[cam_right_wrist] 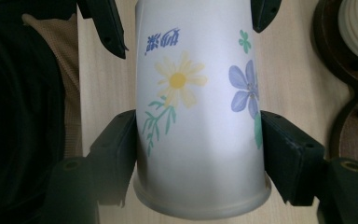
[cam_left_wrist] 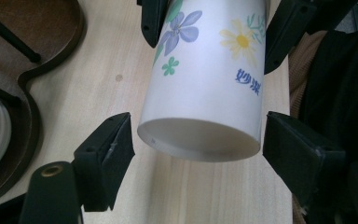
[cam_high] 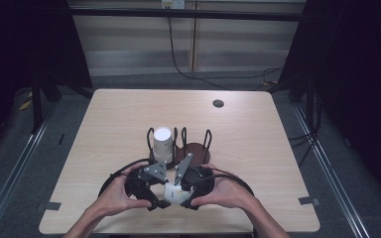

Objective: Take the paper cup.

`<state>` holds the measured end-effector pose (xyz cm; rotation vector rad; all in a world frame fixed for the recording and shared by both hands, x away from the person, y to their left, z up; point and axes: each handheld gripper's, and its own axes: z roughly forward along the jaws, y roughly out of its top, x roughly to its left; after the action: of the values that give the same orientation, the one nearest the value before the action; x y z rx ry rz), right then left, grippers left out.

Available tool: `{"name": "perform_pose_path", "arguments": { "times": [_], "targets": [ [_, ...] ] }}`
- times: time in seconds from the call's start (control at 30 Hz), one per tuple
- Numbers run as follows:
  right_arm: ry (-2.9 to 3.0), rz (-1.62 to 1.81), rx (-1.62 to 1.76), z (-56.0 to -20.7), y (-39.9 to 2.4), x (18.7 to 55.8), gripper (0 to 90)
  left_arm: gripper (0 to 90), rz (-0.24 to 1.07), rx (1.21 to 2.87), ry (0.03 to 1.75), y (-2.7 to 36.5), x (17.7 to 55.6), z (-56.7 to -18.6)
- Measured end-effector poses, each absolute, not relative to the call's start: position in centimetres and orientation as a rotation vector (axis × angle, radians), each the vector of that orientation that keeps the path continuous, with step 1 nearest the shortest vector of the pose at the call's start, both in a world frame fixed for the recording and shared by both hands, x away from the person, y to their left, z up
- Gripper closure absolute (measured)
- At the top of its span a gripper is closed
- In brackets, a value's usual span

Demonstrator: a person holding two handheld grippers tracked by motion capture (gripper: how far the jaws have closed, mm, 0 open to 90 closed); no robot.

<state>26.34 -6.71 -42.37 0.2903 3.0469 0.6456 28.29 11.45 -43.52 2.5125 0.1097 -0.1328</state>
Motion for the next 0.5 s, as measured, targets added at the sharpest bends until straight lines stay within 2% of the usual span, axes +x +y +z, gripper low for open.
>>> {"name": "perform_pose_path", "arguments": {
  "times": [0.13, 0.33, 0.5],
  "targets": [
    [3.050, 0.652, 0.295, -42.39, -6.62, 26.37, 31.9, 25.3, -0.140, 2.504, 0.106, 11.36, 28.28, -43.61],
    [3.057, 0.667, 0.277, -42.48, -6.43, 26.43, 31.9, 31.4, -0.157, 2.493, 0.097, 11.48, 28.37, -43.64],
    [3.054, 0.671, 0.277, -42.39, -6.25, 26.44, 31.8, 31.1, -0.160, 2.485, 0.101, 11.52, 28.36, -43.67]
  ]
}}
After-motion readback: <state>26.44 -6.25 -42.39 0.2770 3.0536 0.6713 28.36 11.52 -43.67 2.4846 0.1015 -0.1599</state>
